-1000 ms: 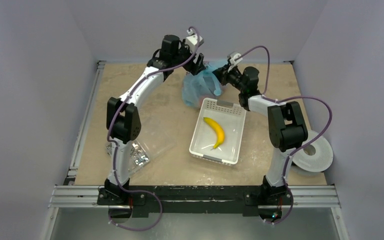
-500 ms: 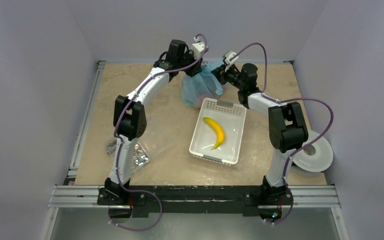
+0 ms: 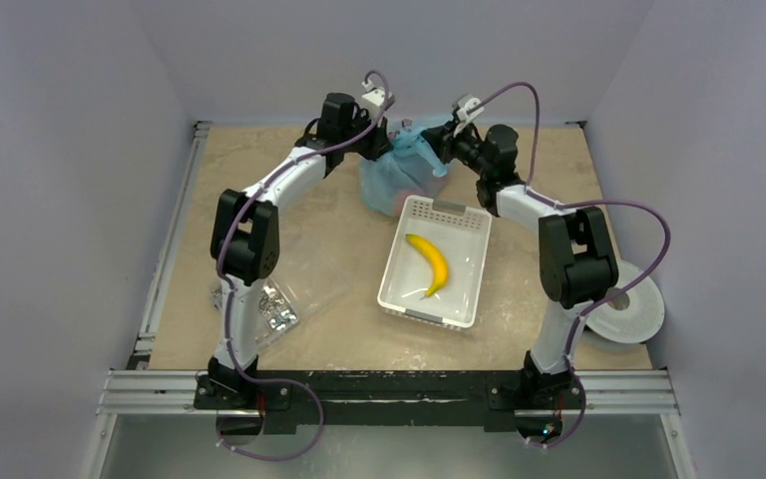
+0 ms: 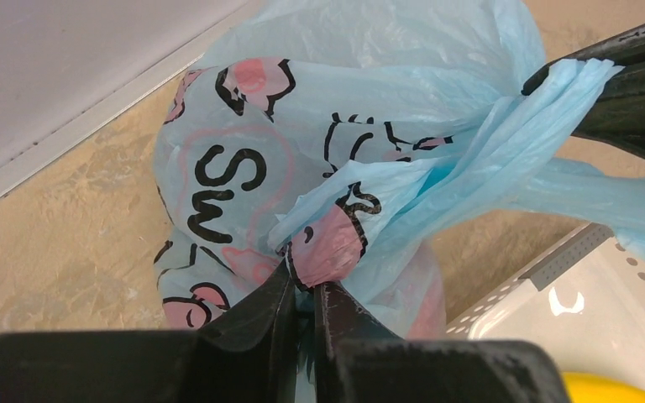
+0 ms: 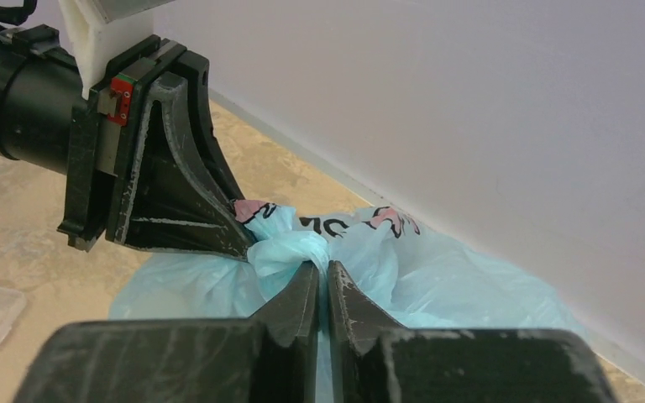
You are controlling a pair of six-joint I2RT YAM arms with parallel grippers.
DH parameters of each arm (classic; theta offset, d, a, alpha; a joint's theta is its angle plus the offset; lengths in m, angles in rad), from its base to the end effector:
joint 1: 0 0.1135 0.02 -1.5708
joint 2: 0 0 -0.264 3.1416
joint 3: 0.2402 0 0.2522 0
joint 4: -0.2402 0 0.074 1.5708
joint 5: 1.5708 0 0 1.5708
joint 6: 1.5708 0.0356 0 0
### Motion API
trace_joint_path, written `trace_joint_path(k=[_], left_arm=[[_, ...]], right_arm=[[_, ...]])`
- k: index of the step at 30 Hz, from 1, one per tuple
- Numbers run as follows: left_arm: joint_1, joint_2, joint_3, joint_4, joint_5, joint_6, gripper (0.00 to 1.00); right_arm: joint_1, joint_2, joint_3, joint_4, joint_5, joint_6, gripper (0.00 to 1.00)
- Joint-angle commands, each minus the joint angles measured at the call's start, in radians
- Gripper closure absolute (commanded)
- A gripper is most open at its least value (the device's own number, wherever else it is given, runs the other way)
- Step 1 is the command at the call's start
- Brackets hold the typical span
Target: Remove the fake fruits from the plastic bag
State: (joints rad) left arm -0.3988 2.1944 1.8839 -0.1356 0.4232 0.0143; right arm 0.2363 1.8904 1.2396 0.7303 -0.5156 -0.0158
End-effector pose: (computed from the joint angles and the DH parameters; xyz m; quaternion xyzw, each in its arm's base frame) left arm 0.4752 -0.2161 0.2642 0.2792 0.7866 -0.2740 0.4777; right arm 0.4225 0.1198 0.2718 -0.2683 0.6273 0.2501 0.6870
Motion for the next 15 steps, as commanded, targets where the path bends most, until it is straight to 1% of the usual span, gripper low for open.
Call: trace_joint_path(k=[1,2,3,4,5,8,10,11,12,13,15], left_arm=[[0.011,-0.080,-0.021,0.094,0.038,-0.086,0.93],[0.011,-0.080,-0.019,0.093,0.044,-0.084,0.93],[0.011,-0.082,-0.016,0.090,0.054,-0.084,0.93],[0.011,-0.084,-0.017,0.092,0.061,-0.085,0.93],[0.011,-0.085,-0.017,0.091,0.066,-0.082,0.93],[0.012,-0.089,-0.012,0.081,0.080,-0.077,0.93],[0.009,-0.094,-0.013,0.074,0.076,-0.077,0.93],[0.009,-0.102,-0.016,0.077,0.069,-0.084,0.94],[0.011,-0.110,-0.026,0.086,0.057,-0.098,0.94],[0.013,-0.120,-0.041,0.105,0.040,-0.119,0.94],[0.029,-0.146,-0.083,0.177,0.014,-0.192,0.95]], right_arm=[[0.001,-0.005,0.018,0.079,0.008,0.066,0.96],[0.004,-0.002,0.022,0.075,-0.003,0.056,0.89],[0.006,0.000,0.026,0.067,-0.006,0.046,0.78],[0.008,0.005,0.031,0.058,-0.011,0.033,0.71],[0.010,0.011,0.045,0.035,-0.023,0.006,0.67],[0.023,0.023,0.072,-0.030,-0.005,-0.063,0.62],[0.027,0.030,0.083,-0.030,0.036,-0.069,0.65],[0.028,0.038,0.091,-0.023,0.066,-0.047,0.76],[0.028,0.040,0.095,-0.010,0.114,-0.008,0.91],[0.027,0.040,0.096,0.003,0.176,0.093,1.00],[0.019,0.014,0.055,0.061,0.290,0.308,1.00]])
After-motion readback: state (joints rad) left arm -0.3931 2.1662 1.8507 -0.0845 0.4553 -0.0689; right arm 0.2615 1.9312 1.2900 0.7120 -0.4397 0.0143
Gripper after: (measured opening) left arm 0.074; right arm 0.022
